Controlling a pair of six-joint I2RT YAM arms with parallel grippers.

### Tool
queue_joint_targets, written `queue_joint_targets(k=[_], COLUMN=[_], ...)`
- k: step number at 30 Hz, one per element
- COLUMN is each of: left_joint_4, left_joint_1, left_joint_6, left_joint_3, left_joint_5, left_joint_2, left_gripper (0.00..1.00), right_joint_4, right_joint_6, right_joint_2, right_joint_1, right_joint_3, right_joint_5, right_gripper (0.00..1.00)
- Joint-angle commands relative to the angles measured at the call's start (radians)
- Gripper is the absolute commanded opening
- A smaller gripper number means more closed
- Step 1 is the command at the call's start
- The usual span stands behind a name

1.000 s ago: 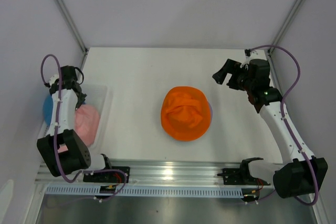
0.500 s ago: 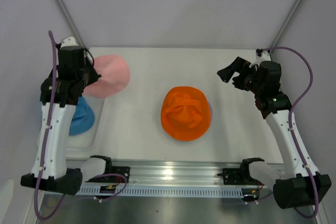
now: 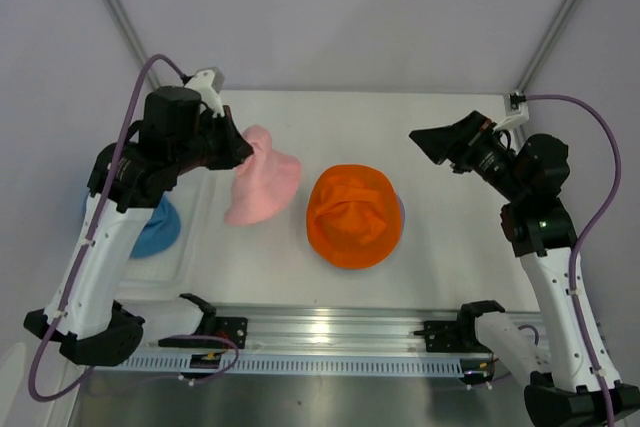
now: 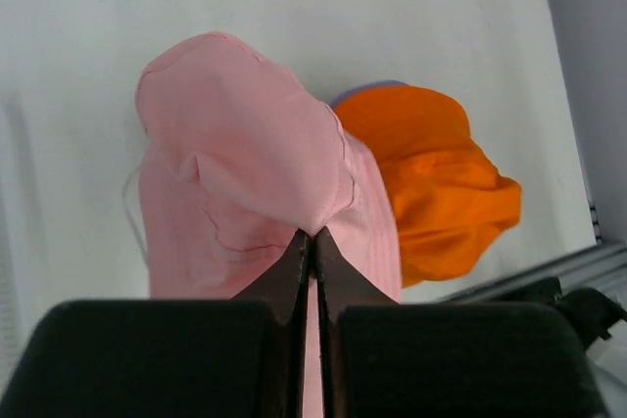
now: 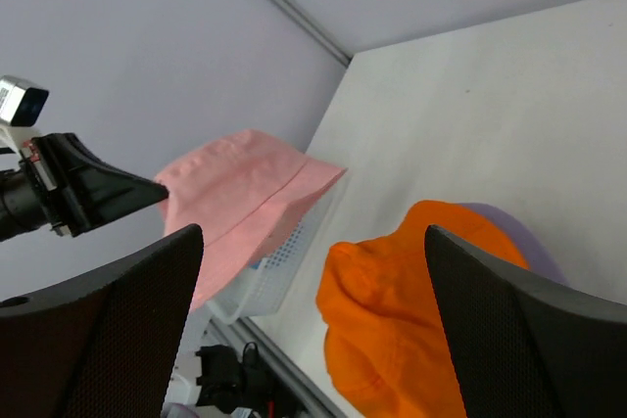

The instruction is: Stack the hats

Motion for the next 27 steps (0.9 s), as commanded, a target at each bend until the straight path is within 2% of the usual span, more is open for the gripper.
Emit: queue_joint_targets(k=[1, 8, 12, 16, 27], left_joint_4=[0.068, 0.096, 0.142, 0.157, 0.166], left_joint_1=[-0.08, -0.186, -0.232, -0.303, -0.427], left_joint_6=[-0.03, -0.079, -0.083, -0.088, -0.1], left_joint_3=[0.035, 0.124, 0.166, 0.178, 0.231], left_joint_5=[0.032, -0.031, -0.01, -0.018, -0.051], left_joint_2=[0.012, 0.09, 0.125, 0.164, 0.256], left_gripper=[0.01, 0.01, 0.01, 0.01, 0.01], right_joint_4=[0.043, 0.021, 0.055, 0.087, 0.053], right_joint_6=[0.074, 0.238, 0.396, 0.477, 0.507], right_joint_2=[-0.015, -0.07, -0.095, -0.101, -0.07], right_joint_1=[0.038, 0.086, 0.092, 0.109, 0.17], right_joint_3=[-0.002, -0.101, -0.173, -0.195, -0.198], right_joint_5=[-0.047, -0.005, 0.011, 0.051, 0.071], right_gripper=[0.98, 1.0, 1.0, 0.98, 0.91])
